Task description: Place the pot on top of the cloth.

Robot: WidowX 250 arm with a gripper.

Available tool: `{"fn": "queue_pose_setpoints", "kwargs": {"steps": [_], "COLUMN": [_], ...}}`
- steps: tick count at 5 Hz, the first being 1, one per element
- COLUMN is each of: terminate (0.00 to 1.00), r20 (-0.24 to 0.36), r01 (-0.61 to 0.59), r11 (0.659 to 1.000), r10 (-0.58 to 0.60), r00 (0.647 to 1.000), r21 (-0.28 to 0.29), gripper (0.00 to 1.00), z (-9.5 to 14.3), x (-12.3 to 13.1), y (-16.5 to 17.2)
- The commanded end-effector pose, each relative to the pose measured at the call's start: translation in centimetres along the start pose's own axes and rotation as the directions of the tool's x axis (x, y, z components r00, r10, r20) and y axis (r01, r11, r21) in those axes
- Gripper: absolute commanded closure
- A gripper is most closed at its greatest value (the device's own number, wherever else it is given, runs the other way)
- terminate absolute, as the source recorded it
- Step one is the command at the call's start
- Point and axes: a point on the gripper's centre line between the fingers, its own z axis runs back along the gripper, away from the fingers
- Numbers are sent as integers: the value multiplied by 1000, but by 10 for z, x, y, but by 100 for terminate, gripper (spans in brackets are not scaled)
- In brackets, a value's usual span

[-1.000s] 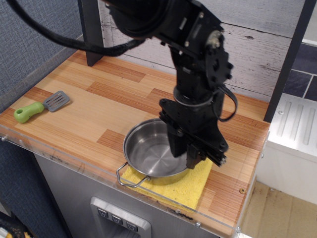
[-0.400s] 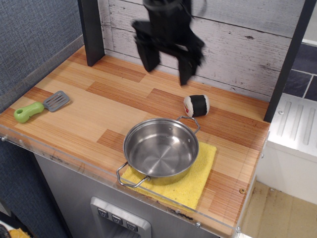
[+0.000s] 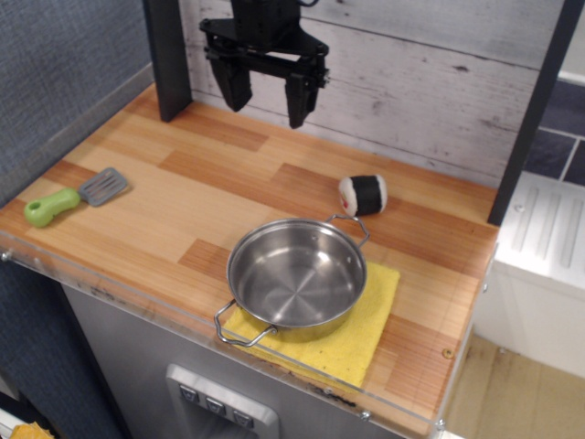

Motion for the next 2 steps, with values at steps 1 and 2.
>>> {"fn": "queue_pose_setpoints", "kwargs": {"steps": [1,2], "terminate": [0,100], "r20": [22,22], "r01": [2,2], "r11": [1000,1000], "r10": [-2,-2], "r00": [1000,1000], "r21": [1,1], "gripper": [0,0], "z": [12,12], "x": [-8,-8], "y": [3,3]}}
